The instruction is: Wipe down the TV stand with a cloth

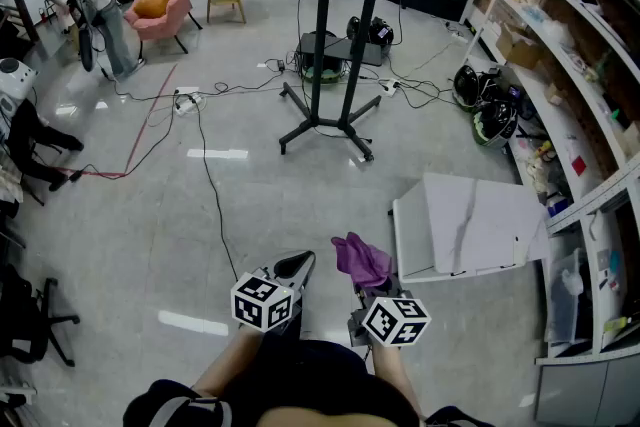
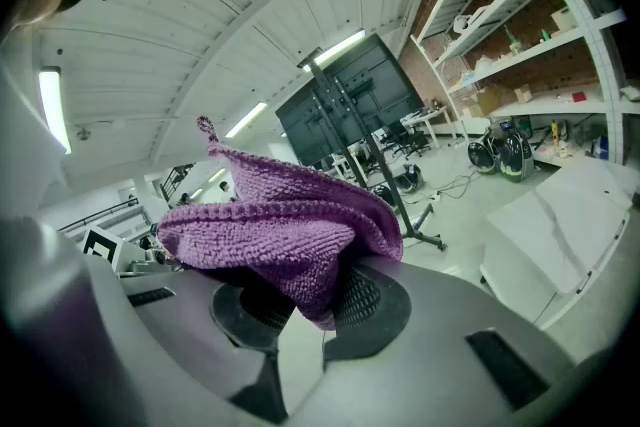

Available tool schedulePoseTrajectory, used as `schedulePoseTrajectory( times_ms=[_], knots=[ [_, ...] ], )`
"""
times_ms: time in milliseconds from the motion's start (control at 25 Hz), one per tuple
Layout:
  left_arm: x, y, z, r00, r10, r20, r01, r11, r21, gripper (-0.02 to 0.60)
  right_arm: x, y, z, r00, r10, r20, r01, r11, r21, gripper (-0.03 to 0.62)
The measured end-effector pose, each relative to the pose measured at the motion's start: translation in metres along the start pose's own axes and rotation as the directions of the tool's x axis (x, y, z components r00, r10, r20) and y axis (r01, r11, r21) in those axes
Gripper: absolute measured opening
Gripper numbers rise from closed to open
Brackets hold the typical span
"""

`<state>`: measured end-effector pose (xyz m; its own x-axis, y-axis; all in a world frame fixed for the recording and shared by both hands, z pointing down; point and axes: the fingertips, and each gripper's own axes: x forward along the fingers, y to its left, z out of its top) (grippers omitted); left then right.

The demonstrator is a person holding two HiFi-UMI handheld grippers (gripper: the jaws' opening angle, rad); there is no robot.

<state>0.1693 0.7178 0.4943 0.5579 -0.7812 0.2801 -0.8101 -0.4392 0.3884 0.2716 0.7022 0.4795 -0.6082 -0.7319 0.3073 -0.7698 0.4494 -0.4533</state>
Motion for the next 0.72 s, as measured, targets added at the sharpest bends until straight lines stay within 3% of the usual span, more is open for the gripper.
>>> schedulePoseTrajectory(
  times_ms=[280, 720],
  knots=[
    [0.025, 0.033, 0.024, 1.000, -0.012, -0.020, 0.012, 1.000, -0.003, 0.008, 0.041, -0.001, 0.018, 1.000, 0.000, 0.017, 0.000, 1.000, 0.020, 0.064],
    [0.076, 0.112, 0.096, 0.998, -0.063, -0.019, 0.063, 0.998, 0.007, 0.008, 0.142, -0.006, 0.086, 0.995, -0.053, 0.082, 0.054, 0.999, -0.004, 0.064]
  ],
)
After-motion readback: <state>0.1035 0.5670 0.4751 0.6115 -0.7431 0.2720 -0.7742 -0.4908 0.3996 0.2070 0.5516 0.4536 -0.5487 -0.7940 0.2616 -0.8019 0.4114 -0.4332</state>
